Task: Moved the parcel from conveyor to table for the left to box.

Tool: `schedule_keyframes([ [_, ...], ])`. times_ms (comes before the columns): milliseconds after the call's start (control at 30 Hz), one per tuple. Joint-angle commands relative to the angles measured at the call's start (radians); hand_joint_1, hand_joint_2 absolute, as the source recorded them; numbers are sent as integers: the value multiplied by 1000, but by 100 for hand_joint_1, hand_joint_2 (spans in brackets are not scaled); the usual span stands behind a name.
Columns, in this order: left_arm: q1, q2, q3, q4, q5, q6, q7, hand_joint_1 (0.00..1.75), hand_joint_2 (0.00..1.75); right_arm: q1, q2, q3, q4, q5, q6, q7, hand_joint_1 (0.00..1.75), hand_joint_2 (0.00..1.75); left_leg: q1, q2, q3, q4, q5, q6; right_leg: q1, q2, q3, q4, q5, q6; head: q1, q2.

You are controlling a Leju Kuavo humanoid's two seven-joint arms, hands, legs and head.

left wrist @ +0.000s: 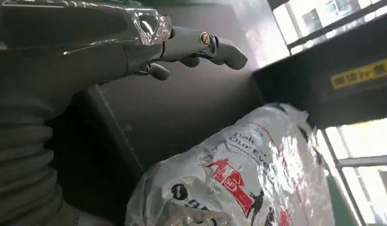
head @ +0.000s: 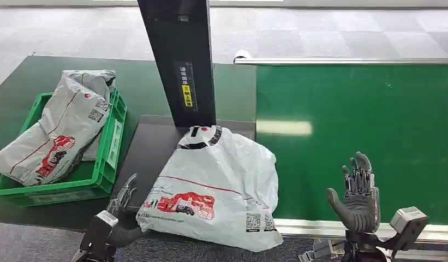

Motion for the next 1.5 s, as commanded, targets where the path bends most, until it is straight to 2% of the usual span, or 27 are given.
schedule_keyframes([
  [33,-25,-11,-158,210,27,-13,-4,0,175,-23,8,-45,1,-24,-16,1,0,175,-1,-2,1,-2,1,1,-1,0,1,-2,1,0,0,0],
  [233,-43,-4,-244,296,50,19,-21,0,175,-35,3,-48,38,-27,-14,-1,0,175,-1,-2,1,-2,1,0,-1,-1,2,-2,1,0,1,0],
  [400,-43,22,-318,264,-22,190,-11,0,175,-41,-2,-43,58,-28,-8,-11,0,175,0,-2,2,-2,1,0,-1,0,2,-2,1,0,0,0],
  [767,-47,39,-267,210,-56,272,8,0,175,-73,-10,-52,77,-27,-7,-12,0,175,0,0,2,-1,0,0,0,1,2,-1,1,0,1,0],
  [833,-48,52,-285,201,-205,403,37,0,175,-74,-19,-46,83,-26,-7,-13,0,175,0,0,1,-1,1,0,0,1,2,-1,1,0,0,0],
  [867,-49,49,-285,197,-208,405,38,0,175,-75,-20,-45,86,-26,-7,-13,0,175,0,0,2,-2,1,0,0,1,2,-2,1,0,0,0],
  [900,-49,59,-297,195,-294,465,60,21,175,-76,-23,-41,89,-26,-8,-13,0,175,0,0,1,-1,1,0,0,1,1,-1,1,0,0,0],
  [933,-46,57,-286,187,-341,511,74,152,175,-80,-26,-35,94,-26,-9,-13,0,175,0,0,1,-1,0,0,0,1,2,-1,1,0,0,0],
  [1033,-37,54,-251,163,-360,536,79,175,175,-94,-28,-23,108,-27,-12,-13,0,175,0,0,1,0,0,0,0,1,1,-1,1,0,0,0],
  [1200,-22,50,-215,131,-344,538,72,171,175,-105,-33,-13,120,-27,-17,-14,0,175,0,1,1,-1,0,0,0,3,1,-2,1,0,0,0],
  [1500,-1,29,-199,98,-317,505,33,175,175,-105,-48,13,138,-38,-31,-18,0,175,0,1,1,-1,0,0,0,2,2,-1,1,0,0,0],
])
